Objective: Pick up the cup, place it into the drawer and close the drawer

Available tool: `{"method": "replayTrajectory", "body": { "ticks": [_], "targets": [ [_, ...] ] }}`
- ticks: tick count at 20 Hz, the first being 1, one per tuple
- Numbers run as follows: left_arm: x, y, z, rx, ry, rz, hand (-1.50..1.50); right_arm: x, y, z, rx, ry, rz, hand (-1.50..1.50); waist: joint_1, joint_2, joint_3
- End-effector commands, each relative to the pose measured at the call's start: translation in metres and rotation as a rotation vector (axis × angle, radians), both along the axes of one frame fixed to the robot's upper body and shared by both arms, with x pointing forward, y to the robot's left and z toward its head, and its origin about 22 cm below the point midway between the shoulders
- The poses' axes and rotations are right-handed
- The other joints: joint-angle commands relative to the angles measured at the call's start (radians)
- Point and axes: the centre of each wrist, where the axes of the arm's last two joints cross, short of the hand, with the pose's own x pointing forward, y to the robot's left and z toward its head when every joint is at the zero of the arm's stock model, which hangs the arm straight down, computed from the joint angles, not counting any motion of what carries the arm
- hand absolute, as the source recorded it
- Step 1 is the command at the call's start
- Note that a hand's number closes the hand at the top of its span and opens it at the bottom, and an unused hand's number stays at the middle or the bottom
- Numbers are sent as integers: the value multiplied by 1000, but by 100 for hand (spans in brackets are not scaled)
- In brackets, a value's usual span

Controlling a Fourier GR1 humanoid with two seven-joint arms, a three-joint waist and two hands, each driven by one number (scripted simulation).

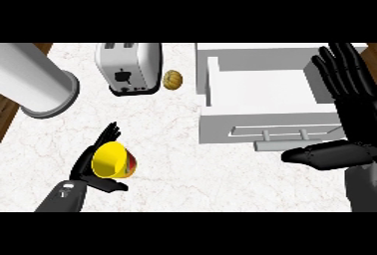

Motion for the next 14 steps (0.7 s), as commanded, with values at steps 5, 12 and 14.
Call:
{"method": "replayTrajectory", "body": {
  "ticks": [5, 12, 14],
  "targets": [
    [-2, -19, -7, -263, -46, -151, 150, 4, 3, 8, 0, 10, -6, -150, 1, 1, -2],
    [15, -25, 6, -77, -331, 8, 150, -4, -11, 3, -23, 1, -18, -150, -1, -1, 0],
    [22, -23, 12, -42, -378, 31, 150, 4, -5, 12, -10, -2, -8, -150, 1, 0, -1]
  ]
}}
